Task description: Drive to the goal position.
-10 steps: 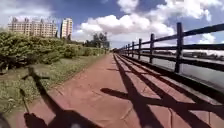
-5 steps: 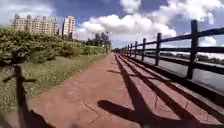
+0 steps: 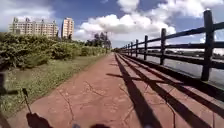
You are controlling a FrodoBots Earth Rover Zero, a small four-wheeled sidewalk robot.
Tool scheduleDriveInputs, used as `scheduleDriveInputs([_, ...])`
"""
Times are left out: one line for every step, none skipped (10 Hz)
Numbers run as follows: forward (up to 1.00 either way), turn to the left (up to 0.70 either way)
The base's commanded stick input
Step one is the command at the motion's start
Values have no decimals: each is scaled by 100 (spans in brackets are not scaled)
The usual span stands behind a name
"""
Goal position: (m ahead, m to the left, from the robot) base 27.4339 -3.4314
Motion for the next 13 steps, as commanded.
scheduleDriveInputs([85,0])
scheduleDriveInputs([85,0])
scheduleDriveInputs([85,0])
scheduleDriveInputs([85,0])
scheduleDriveInputs([85,0])
scheduleDriveInputs([85,0])
scheduleDriveInputs([85,0])
scheduleDriveInputs([85,0])
scheduleDriveInputs([85,0])
scheduleDriveInputs([85,0])
scheduleDriveInputs([85,0])
scheduleDriveInputs([85,0])
scheduleDriveInputs([85,0])
